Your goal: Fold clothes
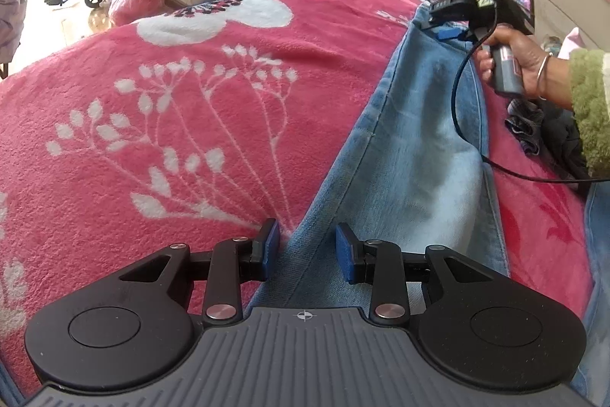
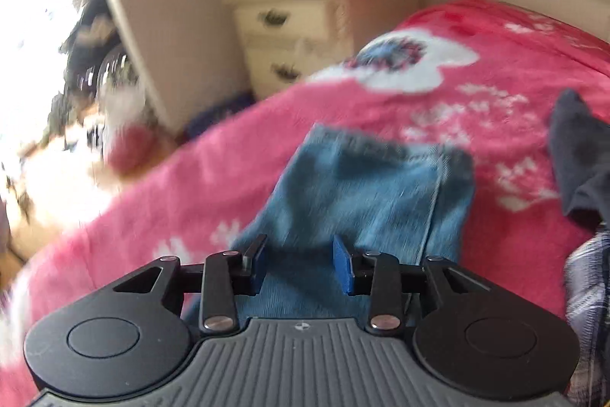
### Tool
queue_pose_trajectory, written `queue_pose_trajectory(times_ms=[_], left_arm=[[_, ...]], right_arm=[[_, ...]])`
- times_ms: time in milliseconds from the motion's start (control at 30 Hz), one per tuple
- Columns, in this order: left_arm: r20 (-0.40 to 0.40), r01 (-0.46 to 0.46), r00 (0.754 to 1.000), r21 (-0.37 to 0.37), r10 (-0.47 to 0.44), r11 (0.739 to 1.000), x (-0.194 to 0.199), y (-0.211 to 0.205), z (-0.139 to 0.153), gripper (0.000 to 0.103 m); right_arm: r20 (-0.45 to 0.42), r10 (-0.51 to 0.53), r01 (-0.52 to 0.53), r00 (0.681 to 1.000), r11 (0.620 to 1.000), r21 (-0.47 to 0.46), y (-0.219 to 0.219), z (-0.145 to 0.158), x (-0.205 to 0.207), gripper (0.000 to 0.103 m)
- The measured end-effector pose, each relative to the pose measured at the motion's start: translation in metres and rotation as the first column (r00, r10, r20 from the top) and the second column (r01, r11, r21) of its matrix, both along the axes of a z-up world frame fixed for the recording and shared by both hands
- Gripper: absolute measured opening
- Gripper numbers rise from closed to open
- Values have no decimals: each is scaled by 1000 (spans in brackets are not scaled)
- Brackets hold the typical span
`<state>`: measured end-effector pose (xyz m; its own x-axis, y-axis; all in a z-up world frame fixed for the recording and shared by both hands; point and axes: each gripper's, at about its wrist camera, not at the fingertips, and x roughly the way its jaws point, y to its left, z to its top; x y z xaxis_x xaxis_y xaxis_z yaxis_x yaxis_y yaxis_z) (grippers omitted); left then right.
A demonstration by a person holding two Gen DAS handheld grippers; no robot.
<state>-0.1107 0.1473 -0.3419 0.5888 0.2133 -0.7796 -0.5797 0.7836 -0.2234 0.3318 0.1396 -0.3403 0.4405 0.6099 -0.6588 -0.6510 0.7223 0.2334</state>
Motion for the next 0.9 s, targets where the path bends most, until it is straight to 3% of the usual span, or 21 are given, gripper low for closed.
queue_pose_trajectory(times_ms=[100,200,300,400,467,600,667,767,900], left_arm=[[3,-5,1000,1,5,1000,-3,1,2,33],[13,-36,999,29,36,999,-8,3,11,33],[33,-77,997,66,75,995,-14,6,23,34],[28,-109,994,91,107,990,-17,9,31,34],[14,-116,993,103,115,988,-17,8,32,34],[-9,-100,995,131,102,986,-14,-5,29,35],[-15,-81,996,145,85,986,-13,-16,28,36],[18,-67,998,153,65,986,-19,-33,34,37],[35,56,998,124,-61,991,-22,-64,42,37]], right_arm=[[-29,-25,28,999,996,81,-24,21,-6,39],[-104,50,-42,993,997,71,-50,42,-27,41],[-179,192,-182,965,981,73,-78,70,-73,41],[-236,352,-357,906,934,20,-99,79,-125,41],[-249,451,-472,857,881,-30,-105,72,-159,41],[-198,545,-576,815,798,-176,-94,22,-214,39],[-160,516,-540,842,811,-224,-91,4,-227,39],[-107,440,-451,892,884,-127,-110,30,-231,39],[-95,387,-396,917,913,-97,-158,62,-242,41]])
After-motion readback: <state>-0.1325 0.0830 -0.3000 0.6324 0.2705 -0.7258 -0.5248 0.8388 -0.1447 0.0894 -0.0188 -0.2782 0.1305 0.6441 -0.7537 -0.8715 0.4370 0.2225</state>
